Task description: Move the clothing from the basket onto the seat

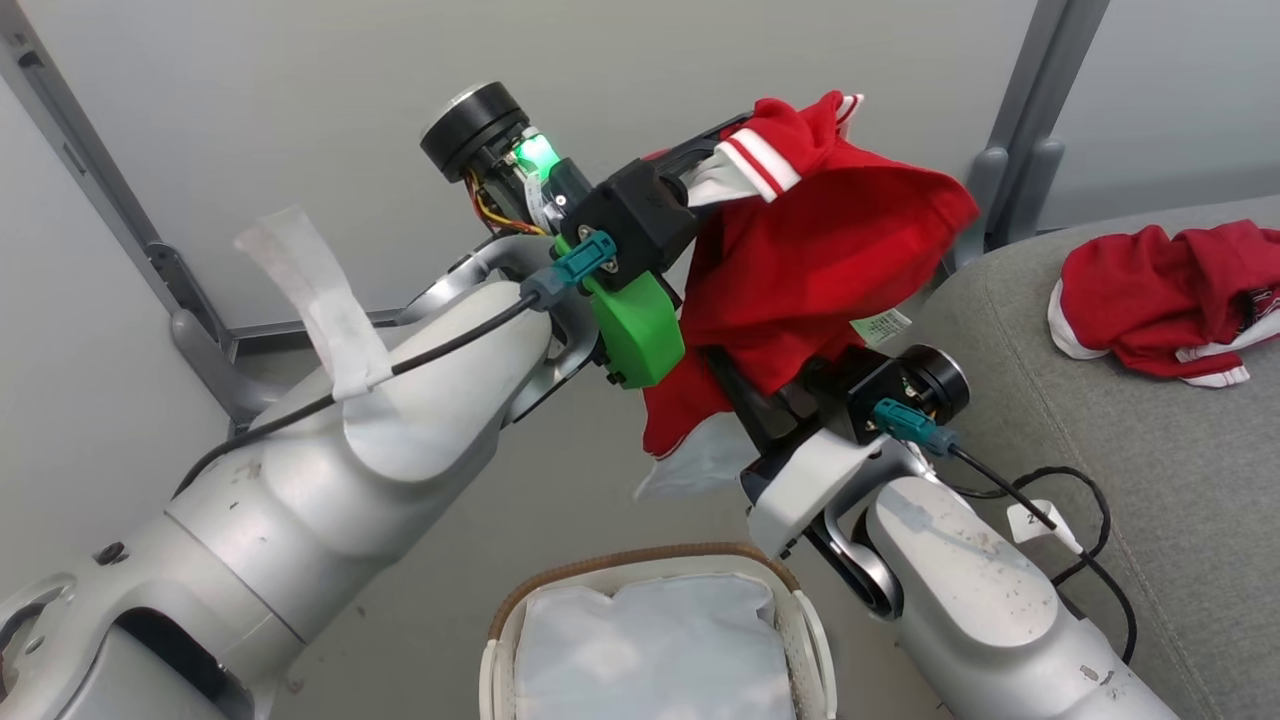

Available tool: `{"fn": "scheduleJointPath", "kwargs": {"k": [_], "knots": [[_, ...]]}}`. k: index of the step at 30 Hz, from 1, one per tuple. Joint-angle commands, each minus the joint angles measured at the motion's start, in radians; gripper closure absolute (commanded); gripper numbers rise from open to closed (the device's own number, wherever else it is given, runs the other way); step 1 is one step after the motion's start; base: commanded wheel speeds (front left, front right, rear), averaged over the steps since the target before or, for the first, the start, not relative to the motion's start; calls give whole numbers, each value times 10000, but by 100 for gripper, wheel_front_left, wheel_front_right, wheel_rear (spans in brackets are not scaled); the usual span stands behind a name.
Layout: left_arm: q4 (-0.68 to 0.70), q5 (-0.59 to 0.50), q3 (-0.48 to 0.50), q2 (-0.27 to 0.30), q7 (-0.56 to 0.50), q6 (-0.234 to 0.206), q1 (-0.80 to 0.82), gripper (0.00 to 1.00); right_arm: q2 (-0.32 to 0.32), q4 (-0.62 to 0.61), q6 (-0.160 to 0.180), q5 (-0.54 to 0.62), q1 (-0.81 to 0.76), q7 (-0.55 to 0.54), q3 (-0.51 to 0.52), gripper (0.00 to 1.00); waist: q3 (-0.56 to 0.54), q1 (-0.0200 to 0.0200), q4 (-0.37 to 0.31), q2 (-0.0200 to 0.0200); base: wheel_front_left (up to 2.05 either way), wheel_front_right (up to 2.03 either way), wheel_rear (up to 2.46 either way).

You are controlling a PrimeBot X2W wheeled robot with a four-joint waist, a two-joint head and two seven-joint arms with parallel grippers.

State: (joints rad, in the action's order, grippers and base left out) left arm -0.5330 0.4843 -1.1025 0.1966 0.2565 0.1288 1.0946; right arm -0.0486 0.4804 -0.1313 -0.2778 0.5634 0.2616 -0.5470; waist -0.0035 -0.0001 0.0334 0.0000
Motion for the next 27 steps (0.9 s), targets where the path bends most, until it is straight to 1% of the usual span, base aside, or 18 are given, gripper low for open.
{"fn": "scheduleJointPath", "kwargs": {"k": [1,5,6,7,8,9,10,11,17,21,27], "knots": [[-79,90,66,43,32,-15,-182,100,-35,-89,11,62,-138,51,73,100,26,1,-54,0,0,0,0],[-223,384,253,95,56,-86,-466,100,-35,-316,11,199,-161,53,315,100,61,1,-159,0,0,0,0],[-236,442,318,103,70,-122,-566,95,-35,-384,11,265,-154,53,402,100,78,1,-185,0,0,0,0],[-259,493,372,112,80,-148,-693,73,-35,-433,11,299,-150,53,481,100,92,1,-204,0,0,0,0],[-286,526,412,131,76,-160,-854,61,-35,-484,11,363,-145,53,582,100,108,1,-223,0,0,0,0],[-301,567,468,138,76,-186,-1000,43,-35,-528,11,408,-136,51,685,100,120,1,-234,0,0,0,0],[-303,621,541,146,86,-251,-1181,8,-35,-570,11,475,-122,51,802,100,138,1,-246,0,0,0,0],[-279,668,627,145,90,-289,-1337,0,-33,-597,11,547,-115,51,905,100,152,1,-254,0,0,0,0],[58,709,1417,165,91,-606,-2800,0,-32,-696,11,992,-104,53,1659,100,255,1,-260,0,0,0,0],[299,316,1869,105,92,-756,-3889,0,-33,-722,11,1230,-198,53,2141,100,292,1,-259,0,0,0,0],[511,-41,2613,-182,93,-734,-5509,0,-33,-719,11,1682,-386,53,2778,100,336,1,-299,0,0,0,0]]}}
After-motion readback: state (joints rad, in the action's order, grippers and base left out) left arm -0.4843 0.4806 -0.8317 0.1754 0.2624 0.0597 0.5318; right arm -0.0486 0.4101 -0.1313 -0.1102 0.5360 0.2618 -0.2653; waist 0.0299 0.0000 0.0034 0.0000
